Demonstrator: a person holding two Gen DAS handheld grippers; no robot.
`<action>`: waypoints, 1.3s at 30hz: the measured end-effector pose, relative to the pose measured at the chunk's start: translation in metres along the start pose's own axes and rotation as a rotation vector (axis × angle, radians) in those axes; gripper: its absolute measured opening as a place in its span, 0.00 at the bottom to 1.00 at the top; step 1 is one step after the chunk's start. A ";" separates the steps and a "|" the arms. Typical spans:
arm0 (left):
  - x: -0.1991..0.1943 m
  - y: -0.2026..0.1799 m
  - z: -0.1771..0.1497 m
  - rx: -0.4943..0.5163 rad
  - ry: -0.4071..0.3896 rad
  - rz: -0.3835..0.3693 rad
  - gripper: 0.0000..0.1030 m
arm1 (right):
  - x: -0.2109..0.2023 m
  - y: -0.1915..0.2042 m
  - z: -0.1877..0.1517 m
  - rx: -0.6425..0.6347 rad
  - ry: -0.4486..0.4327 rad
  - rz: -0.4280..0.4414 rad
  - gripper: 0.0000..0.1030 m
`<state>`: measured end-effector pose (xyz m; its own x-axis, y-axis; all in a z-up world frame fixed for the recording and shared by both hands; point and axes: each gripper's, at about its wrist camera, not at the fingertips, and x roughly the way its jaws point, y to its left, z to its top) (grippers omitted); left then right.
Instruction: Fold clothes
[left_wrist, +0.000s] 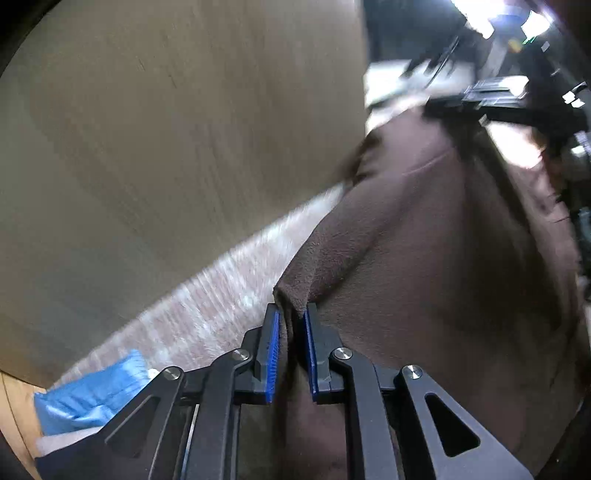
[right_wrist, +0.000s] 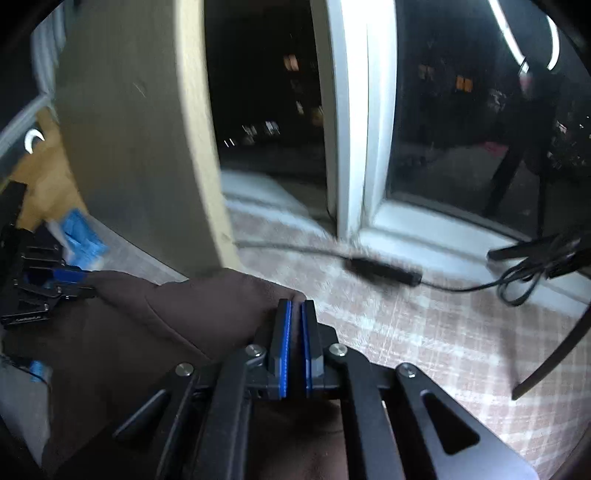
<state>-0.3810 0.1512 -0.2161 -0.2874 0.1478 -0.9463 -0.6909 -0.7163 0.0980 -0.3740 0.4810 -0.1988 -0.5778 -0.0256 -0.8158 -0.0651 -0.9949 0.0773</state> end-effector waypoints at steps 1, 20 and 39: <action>0.011 -0.002 0.000 0.015 0.030 0.021 0.23 | 0.011 0.003 0.000 -0.014 0.016 -0.019 0.06; -0.200 0.061 -0.197 -0.276 -0.086 0.144 0.41 | -0.141 0.059 -0.089 0.073 -0.005 0.242 0.37; -0.137 0.100 -0.407 -0.641 -0.003 0.045 0.41 | -0.078 0.380 -0.076 -0.465 0.125 0.381 0.38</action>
<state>-0.1410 -0.2183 -0.2016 -0.3099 0.1091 -0.9445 -0.1448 -0.9872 -0.0665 -0.2916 0.0978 -0.1494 -0.3887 -0.3710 -0.8433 0.5052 -0.8513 0.1416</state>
